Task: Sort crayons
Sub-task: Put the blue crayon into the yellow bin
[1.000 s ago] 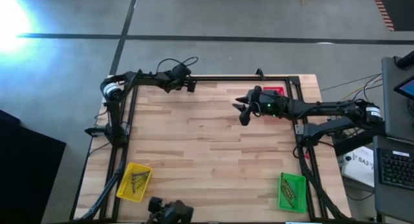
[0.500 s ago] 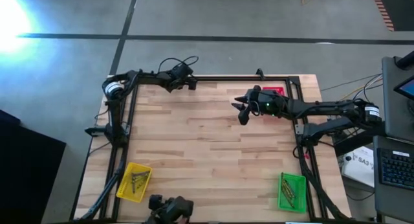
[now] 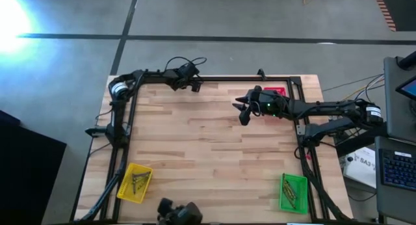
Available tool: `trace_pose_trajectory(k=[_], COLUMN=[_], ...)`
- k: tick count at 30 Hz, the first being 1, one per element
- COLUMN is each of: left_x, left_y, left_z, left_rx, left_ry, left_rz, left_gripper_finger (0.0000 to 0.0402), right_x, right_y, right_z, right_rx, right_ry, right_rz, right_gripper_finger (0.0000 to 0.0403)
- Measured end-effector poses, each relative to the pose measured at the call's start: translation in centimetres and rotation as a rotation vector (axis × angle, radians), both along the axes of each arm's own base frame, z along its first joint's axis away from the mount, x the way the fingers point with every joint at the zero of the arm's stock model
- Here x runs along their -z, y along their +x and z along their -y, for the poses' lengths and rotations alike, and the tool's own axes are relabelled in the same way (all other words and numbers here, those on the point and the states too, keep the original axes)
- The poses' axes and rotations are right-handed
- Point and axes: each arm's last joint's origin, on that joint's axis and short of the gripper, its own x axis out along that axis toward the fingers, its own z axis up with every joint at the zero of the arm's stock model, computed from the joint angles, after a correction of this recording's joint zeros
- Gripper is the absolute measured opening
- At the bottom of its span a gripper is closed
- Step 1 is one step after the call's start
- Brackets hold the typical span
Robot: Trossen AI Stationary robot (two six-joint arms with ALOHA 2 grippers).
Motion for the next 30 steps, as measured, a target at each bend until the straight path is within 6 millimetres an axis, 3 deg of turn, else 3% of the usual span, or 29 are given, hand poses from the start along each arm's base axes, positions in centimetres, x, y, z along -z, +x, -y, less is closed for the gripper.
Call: trace_pose_trajectory(k=[6, 12, 15, 21, 26, 30], left_x=[-0.2, -2.5, -4.4, -6.2, -6.4, -6.6], left_y=[1.9, 3.7, 4.2, 4.9, 4.5, 4.0], left_z=[3.7, 7.7, 7.1, 6.6, 6.5, 5.8], left_rx=[0.306, 0.446, 0.465, 0.606, 0.823, 0.878], left_ry=[-0.167, -0.114, -0.028, 0.032, 0.033, 0.037], left_rz=[0.037, 0.016, 0.047, -0.004, -0.179, -0.224], left_gripper_finger=[0.0368, 0.0352, 0.0349, 0.0349, 0.0348, 0.0348], right_x=[0.0, 0.1, 0.1, 0.1, 0.1, 0.1], right_y=[0.0, 0.0, 0.0, 0.0, 0.0, 0.0], right_z=[0.0, 0.0, 0.0, 0.0, 0.0, 0.0], right_rx=[-0.014, -0.012, -0.01, -0.01, -0.009, -0.009], right_ry=[-0.003, -0.005, -0.002, 0.0, 0.0, 0.0], right_rz=[-0.004, -0.009, -0.009, -0.008, -0.008, -0.009], right_gripper_finger=[0.0127, 0.0126, 0.0127, 0.0122, 0.0121, 0.0122])
